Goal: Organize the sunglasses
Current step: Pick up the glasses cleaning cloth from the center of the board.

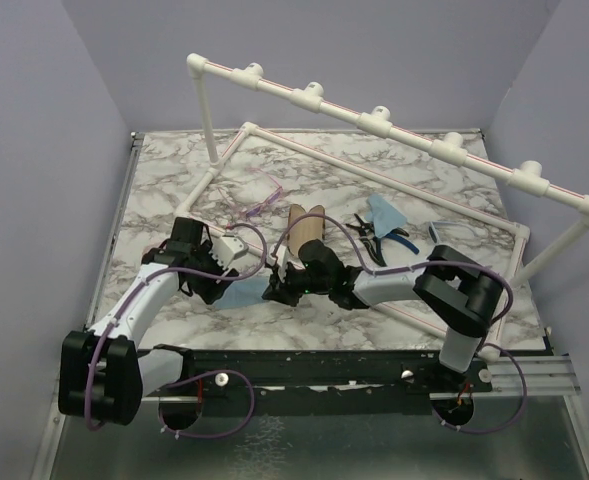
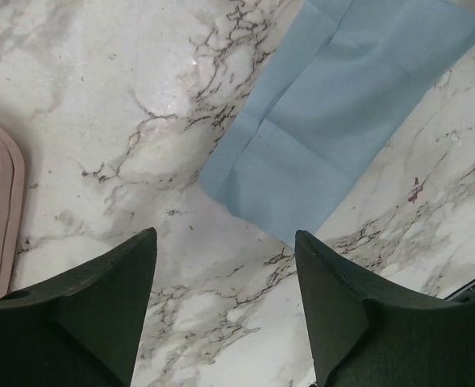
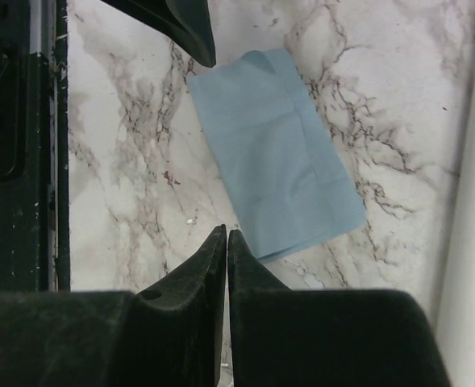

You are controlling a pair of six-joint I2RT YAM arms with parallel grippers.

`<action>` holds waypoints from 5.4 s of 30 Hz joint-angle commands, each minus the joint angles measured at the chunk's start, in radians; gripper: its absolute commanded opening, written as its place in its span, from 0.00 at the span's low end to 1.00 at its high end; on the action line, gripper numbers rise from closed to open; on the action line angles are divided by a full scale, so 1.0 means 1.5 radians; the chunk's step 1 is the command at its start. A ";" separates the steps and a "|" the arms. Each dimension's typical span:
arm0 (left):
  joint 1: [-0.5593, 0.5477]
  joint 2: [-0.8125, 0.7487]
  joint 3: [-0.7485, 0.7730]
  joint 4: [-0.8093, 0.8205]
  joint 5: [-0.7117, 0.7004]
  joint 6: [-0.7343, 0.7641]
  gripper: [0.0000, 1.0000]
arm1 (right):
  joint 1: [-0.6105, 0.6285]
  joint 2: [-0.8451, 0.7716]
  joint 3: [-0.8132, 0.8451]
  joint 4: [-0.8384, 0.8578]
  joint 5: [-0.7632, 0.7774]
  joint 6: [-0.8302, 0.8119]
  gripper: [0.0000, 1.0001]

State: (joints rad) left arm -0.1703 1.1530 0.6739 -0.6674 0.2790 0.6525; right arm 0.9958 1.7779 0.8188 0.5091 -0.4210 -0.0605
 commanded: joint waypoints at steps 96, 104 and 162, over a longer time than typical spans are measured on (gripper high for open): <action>0.003 -0.011 0.015 -0.097 0.056 0.115 0.79 | 0.021 0.132 0.126 -0.206 0.009 -0.214 0.12; 0.026 -0.027 0.026 -0.177 0.106 0.225 0.79 | 0.004 0.125 0.132 -0.214 -0.042 -0.126 0.01; -0.280 -0.047 -0.145 0.194 -0.289 -0.026 0.62 | -0.146 0.141 0.158 -0.187 -0.242 0.245 0.01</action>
State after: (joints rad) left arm -0.5892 1.1103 0.4660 -0.3126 -0.0925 0.6392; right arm 0.7837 2.0029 1.0668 0.2577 -0.7647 0.3279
